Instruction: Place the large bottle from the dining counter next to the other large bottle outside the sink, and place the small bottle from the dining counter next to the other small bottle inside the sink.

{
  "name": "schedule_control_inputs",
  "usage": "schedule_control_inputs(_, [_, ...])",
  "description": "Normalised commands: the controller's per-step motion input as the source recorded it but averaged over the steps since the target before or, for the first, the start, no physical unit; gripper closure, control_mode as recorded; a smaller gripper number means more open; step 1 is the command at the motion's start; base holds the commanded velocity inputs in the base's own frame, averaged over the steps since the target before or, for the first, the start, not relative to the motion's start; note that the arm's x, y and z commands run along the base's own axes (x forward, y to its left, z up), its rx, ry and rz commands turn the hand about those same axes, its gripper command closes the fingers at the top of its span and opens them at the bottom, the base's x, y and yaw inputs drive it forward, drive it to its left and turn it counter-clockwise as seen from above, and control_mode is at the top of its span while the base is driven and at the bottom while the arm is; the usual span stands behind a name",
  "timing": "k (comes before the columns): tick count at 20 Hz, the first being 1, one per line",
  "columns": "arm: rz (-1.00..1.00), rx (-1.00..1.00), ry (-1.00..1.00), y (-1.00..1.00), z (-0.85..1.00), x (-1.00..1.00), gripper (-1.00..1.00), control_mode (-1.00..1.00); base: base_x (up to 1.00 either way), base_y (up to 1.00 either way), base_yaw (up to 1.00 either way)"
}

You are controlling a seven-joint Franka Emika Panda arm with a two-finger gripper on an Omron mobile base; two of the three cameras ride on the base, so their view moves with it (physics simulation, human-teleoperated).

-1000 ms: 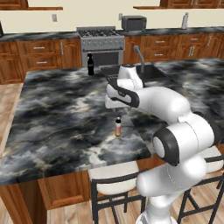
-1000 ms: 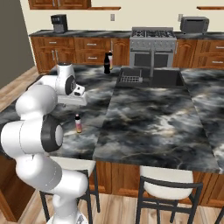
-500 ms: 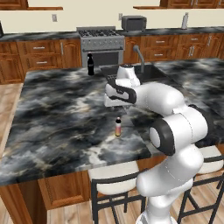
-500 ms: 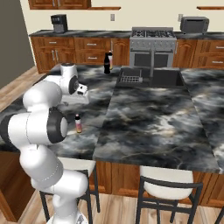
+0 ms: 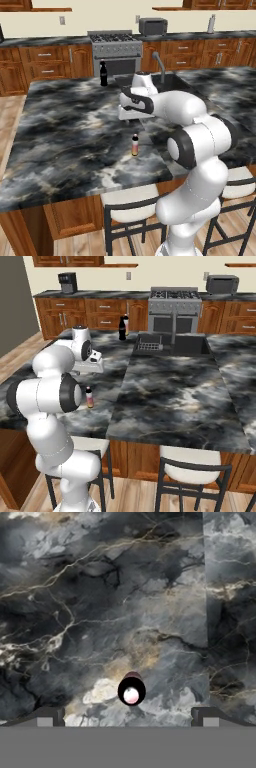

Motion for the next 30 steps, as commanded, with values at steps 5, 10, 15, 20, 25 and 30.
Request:
schedule_control_inputs(5, [0.00, 0.00, 0.00, 0.00, -0.19, 0.00, -1.00, -1.00, 0.00, 0.00, 0.00])
schedule_control_inputs(10, [0.00, 0.00, 0.00, 0.00, -0.15, -0.02, -1.00, -1.00, 0.00, 0.00, 0.00])
schedule_control_inputs(15, [0.00, 0.00, 0.00, 0.00, -0.14, -0.07, -1.00, -1.00, 0.00, 0.00, 0.00])
schedule_control_inputs(20, [0.00, 0.00, 0.00, 0.00, -0.16, -0.04, -1.00, -1.00, 0.00, 0.00, 0.00])
schedule_control_inputs(25, [0.00, 0.00, 0.00, 0.00, -0.21, 0.00, -1.00, -1.00, 0.00, 0.00, 0.00])
schedule_control_inputs(30, [0.00, 0.00, 0.00, 0.00, -0.15, 0.00, -1.00, -1.00, 0.00, 0.00, 0.00])
